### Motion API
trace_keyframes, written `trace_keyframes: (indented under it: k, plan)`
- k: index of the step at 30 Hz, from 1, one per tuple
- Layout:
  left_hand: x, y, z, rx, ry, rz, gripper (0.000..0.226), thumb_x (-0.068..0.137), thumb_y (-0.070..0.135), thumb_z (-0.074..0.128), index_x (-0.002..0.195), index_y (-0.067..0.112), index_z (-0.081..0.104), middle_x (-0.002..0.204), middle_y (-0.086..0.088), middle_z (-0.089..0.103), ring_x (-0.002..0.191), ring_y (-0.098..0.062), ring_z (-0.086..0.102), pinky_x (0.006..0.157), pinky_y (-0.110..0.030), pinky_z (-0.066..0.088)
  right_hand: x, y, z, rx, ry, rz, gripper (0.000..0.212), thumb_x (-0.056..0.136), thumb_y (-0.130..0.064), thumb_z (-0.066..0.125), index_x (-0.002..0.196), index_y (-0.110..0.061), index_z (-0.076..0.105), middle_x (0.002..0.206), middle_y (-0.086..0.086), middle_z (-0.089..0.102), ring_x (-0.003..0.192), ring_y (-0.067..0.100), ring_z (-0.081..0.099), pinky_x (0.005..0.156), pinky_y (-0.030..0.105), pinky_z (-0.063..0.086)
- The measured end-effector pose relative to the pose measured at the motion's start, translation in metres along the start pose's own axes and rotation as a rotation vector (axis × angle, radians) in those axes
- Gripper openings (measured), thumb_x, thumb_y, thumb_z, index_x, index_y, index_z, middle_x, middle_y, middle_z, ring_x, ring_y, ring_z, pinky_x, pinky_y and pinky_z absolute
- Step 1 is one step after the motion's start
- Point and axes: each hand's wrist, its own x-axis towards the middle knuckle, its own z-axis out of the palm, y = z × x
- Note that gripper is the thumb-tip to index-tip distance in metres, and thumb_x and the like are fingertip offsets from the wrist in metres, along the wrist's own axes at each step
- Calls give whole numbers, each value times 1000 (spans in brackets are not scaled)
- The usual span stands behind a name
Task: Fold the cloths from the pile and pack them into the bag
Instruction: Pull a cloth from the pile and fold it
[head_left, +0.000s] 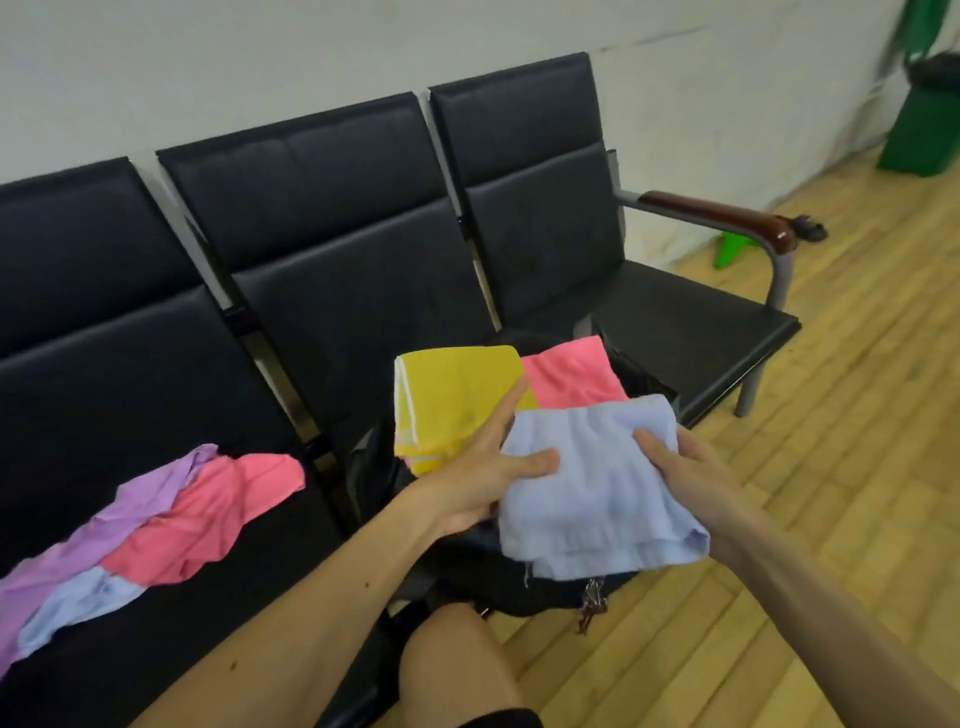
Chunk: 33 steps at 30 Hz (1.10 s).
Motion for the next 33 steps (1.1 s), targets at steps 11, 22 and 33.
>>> trace_keyframes:
  k: [11, 22, 33]
  plan:
    - [202, 10, -35, 861, 191, -3, 69, 83, 33, 79, 144, 18, 50, 153, -5, 35, 138, -20, 39, 98, -21, 36, 232, 44, 2, -442, 2, -52, 17, 101, -27, 51, 114, -16, 55, 106, 1, 60, 98, 22, 58, 85, 38, 48]
    - [229, -24, -52, 1008, 148, -131, 90, 86, 21, 76, 156, 20, 20, 161, -8, 13, 147, -26, 19, 111, -38, 34, 265, 72, 28, -574, 103, 72, 21, 96, -32, 59, 108, -16, 51, 100, 9, 61, 87, 28, 58, 79, 43, 49]
    - [87, 10, -116, 551, 684, 165, 9, 84, 28, 76, 79, 31, 69, 70, 11, 68, 70, -8, 67, 66, -28, 54, 141, -16, 123, -391, 258, -314, 30, 92, -24, 62, 121, -19, 56, 114, 0, 64, 109, 24, 58, 91, 39, 44]
